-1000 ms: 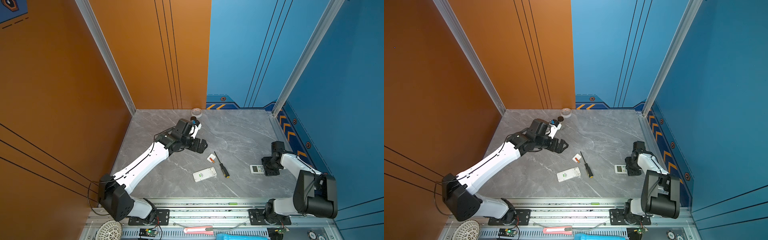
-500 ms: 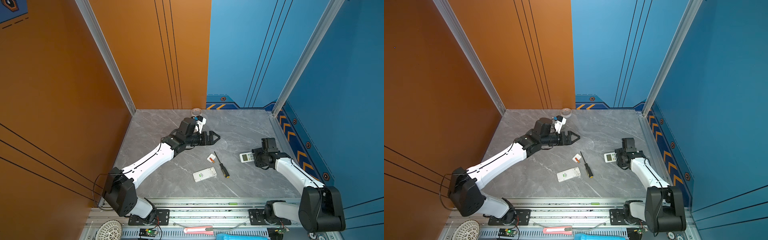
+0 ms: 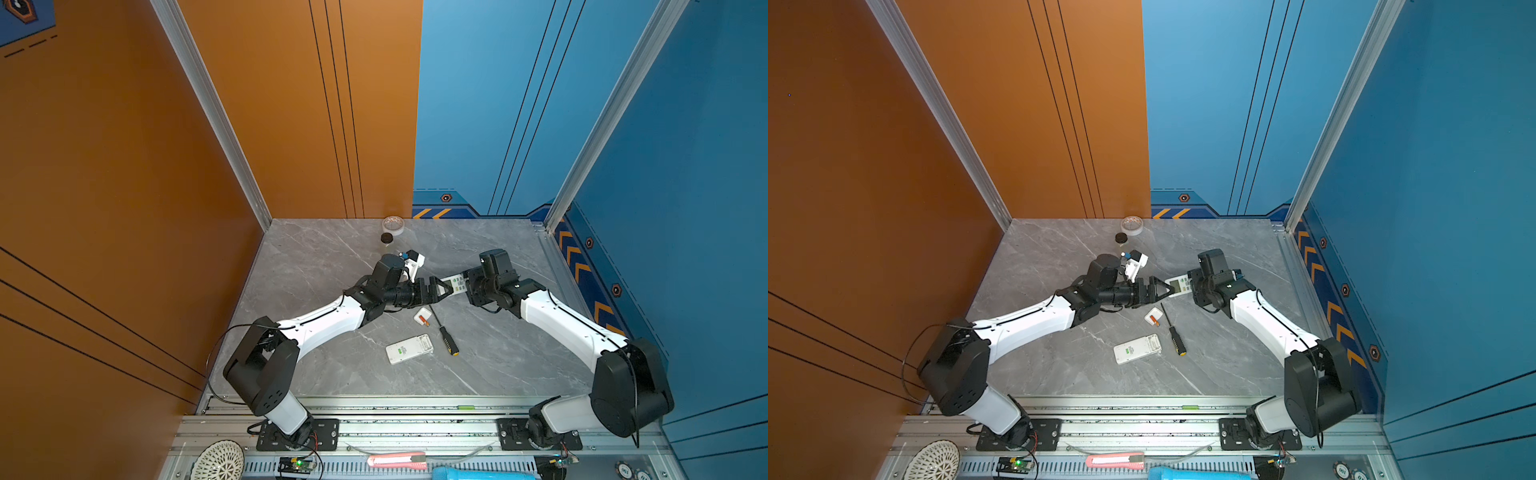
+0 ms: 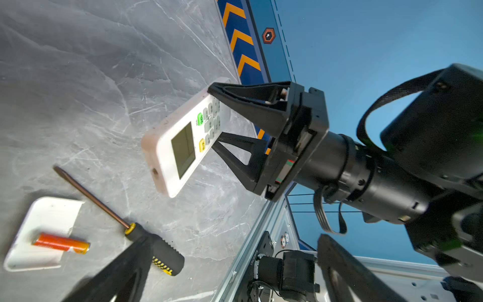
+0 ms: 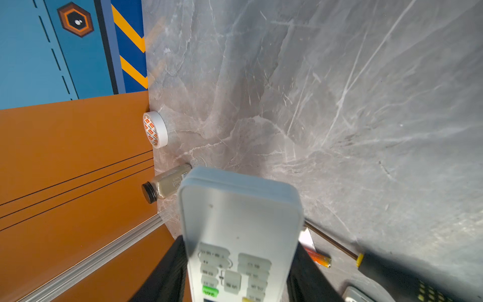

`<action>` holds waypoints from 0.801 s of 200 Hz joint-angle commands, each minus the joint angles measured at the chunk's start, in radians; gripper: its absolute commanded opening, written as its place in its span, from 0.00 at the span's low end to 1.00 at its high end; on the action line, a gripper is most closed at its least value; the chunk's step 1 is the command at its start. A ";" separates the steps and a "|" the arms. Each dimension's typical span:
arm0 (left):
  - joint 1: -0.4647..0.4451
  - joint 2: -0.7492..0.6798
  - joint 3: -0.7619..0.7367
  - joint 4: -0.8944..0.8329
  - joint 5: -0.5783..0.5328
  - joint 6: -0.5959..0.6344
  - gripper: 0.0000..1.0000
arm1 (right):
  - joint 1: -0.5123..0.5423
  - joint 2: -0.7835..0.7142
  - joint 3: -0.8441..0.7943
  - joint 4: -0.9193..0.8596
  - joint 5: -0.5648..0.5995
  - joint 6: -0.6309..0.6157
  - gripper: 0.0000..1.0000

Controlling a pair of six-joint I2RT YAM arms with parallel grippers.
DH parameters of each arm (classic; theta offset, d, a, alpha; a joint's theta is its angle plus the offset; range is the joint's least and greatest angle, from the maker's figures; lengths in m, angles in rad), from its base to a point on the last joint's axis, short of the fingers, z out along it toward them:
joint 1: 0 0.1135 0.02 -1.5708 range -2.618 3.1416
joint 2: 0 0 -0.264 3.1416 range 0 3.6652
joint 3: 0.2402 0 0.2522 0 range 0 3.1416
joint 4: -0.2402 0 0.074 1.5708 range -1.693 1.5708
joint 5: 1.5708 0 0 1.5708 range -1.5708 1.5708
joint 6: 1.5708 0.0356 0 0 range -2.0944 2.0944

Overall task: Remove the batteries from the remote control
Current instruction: 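Lift the white remote and carry it toward the left gripper, then grasp the remote's end with the left gripper while right gripper releases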

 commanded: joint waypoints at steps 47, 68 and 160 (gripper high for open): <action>0.013 0.087 -0.034 0.078 -0.086 0.035 0.87 | 0.041 0.009 0.029 0.017 -0.020 0.070 0.39; 0.030 0.103 -0.034 0.104 -0.086 0.047 0.76 | 0.043 0.004 0.037 0.000 -0.036 0.063 0.38; 0.042 0.170 -0.022 0.264 0.035 0.035 0.47 | 0.054 -0.030 -0.005 0.015 -0.048 0.076 0.38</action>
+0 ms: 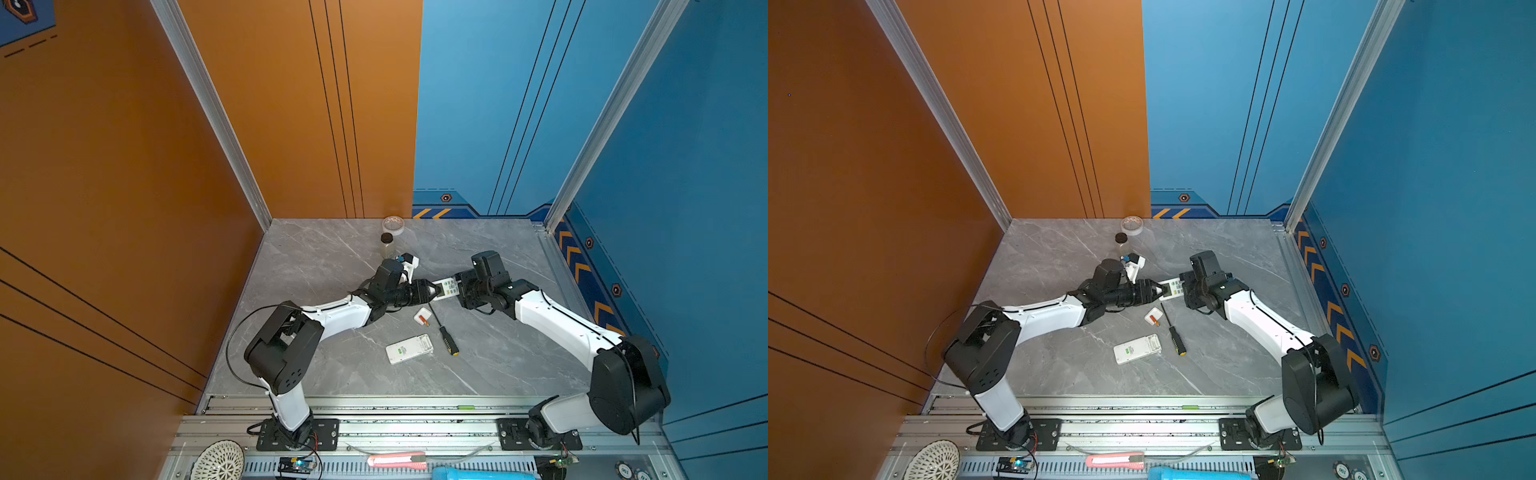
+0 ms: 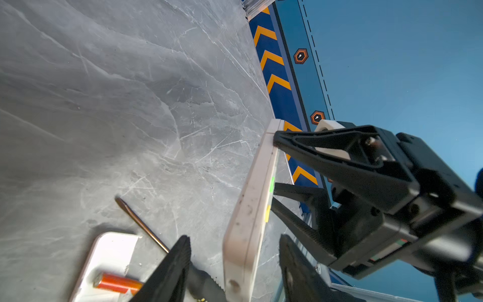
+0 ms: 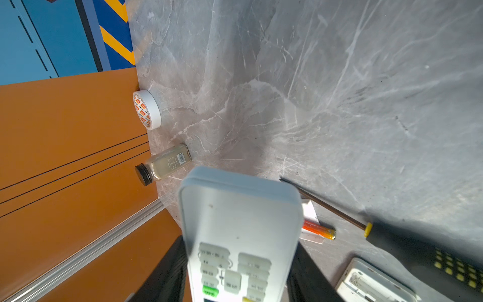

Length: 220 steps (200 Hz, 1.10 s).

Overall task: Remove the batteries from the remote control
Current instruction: 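Grasp the remote's end with the left gripper while right gripper releases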

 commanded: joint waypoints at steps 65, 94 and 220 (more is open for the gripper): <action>-0.001 0.035 0.008 0.124 0.110 0.000 0.23 | 0.009 -0.037 -0.025 0.039 -0.021 0.022 0.35; 0.009 0.040 0.011 0.133 0.130 -0.006 0.12 | 0.010 -0.045 -0.029 0.056 -0.028 0.027 0.38; -0.102 -0.259 0.145 -0.656 -0.436 1.028 0.06 | -0.165 -0.161 0.089 -0.282 -0.392 -0.395 1.00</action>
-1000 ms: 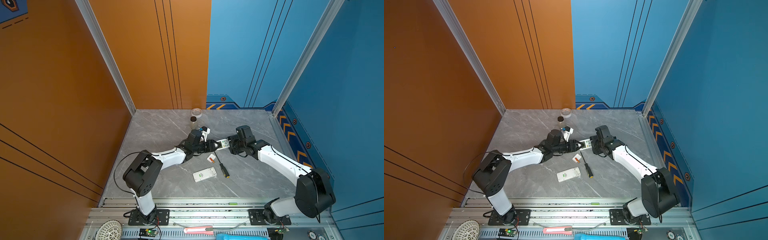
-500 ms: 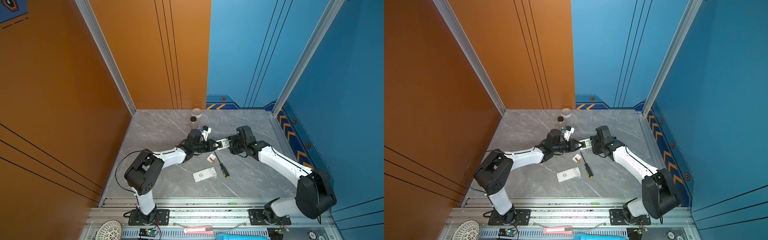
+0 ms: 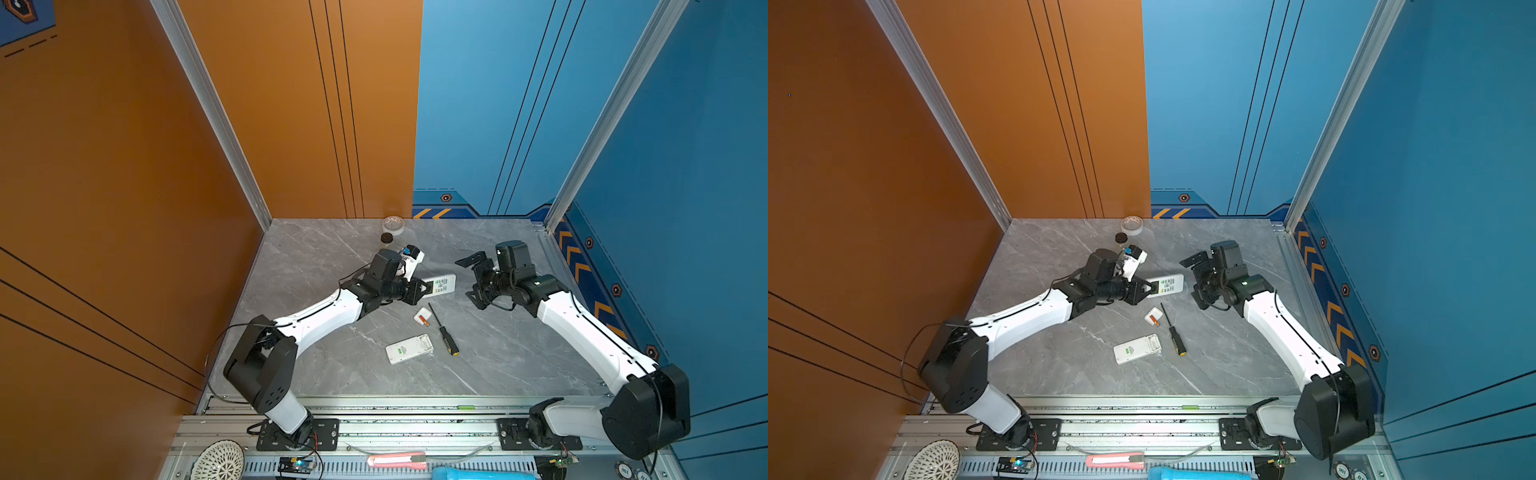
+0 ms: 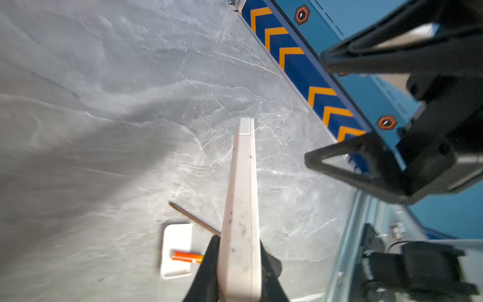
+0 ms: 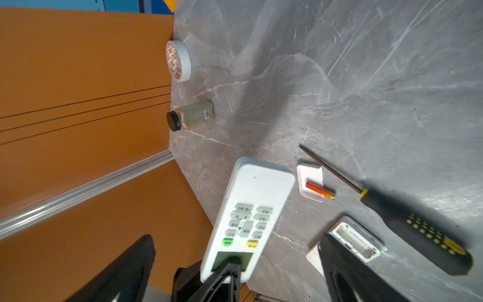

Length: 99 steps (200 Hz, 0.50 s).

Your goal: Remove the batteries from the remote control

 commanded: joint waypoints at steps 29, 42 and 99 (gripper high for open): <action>-0.194 -0.086 -0.008 -0.202 -0.507 0.673 0.01 | -0.048 0.076 0.100 -0.156 -0.209 -0.167 0.96; -0.221 -0.083 -0.010 -0.190 -0.589 0.734 0.00 | -0.039 0.116 0.113 -0.172 -0.233 -0.165 0.93; -0.301 -0.074 -0.023 -0.118 -0.734 0.826 0.00 | 0.045 0.165 0.024 -0.029 -0.243 -0.039 0.81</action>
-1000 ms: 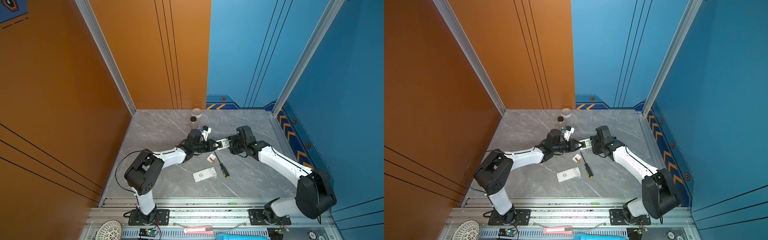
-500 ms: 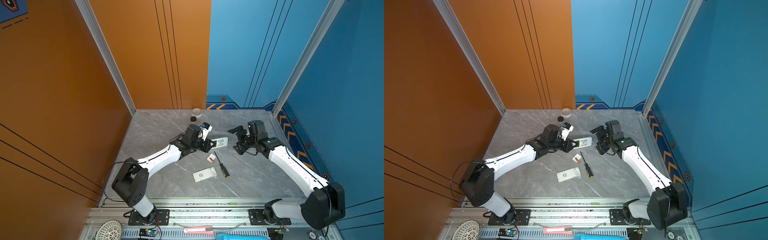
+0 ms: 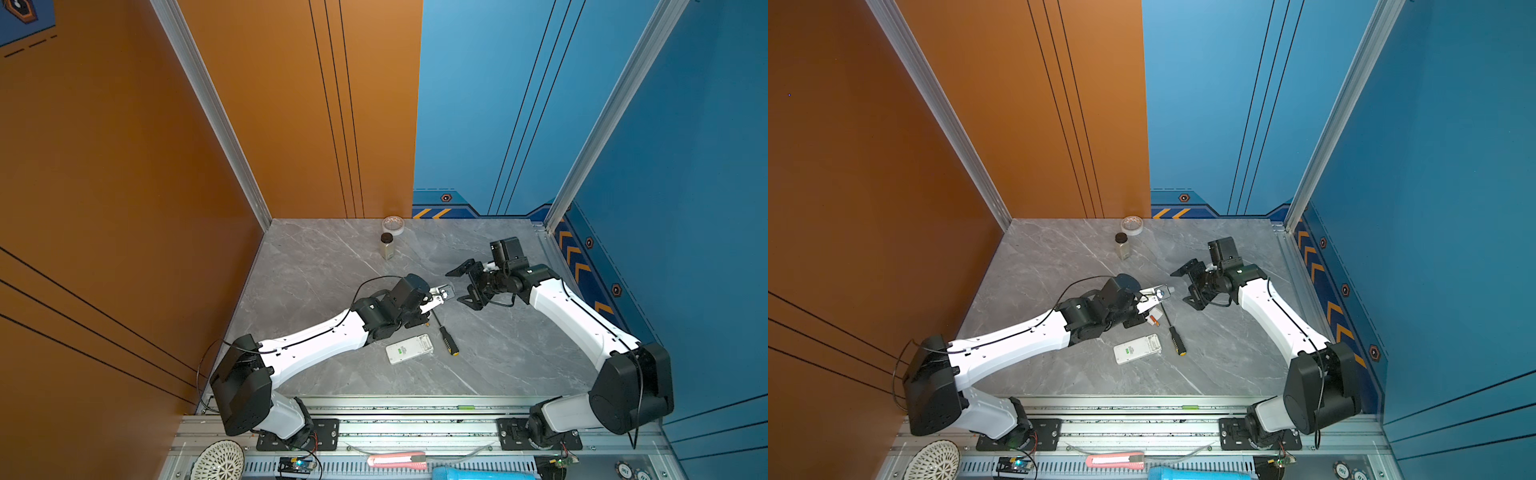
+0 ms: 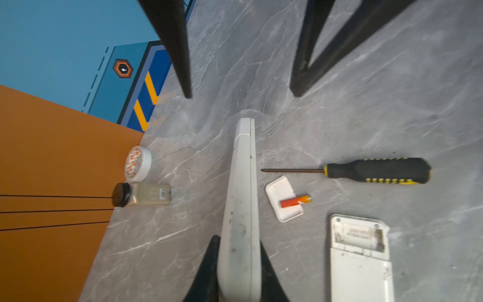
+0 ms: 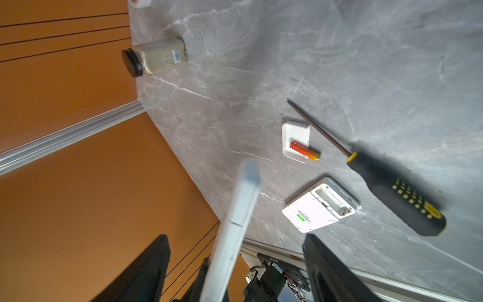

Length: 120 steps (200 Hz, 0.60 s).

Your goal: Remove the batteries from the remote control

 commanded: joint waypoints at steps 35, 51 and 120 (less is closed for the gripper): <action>-0.080 -0.007 -0.033 0.082 -0.138 0.090 0.00 | 0.053 0.024 -0.060 0.136 0.000 0.098 0.72; -0.098 -0.011 -0.043 0.093 -0.157 0.090 0.00 | 0.056 0.027 -0.078 0.160 0.021 0.115 0.67; -0.159 -0.022 -0.067 0.136 -0.219 0.118 0.00 | 0.099 0.029 -0.137 0.215 0.081 0.154 0.43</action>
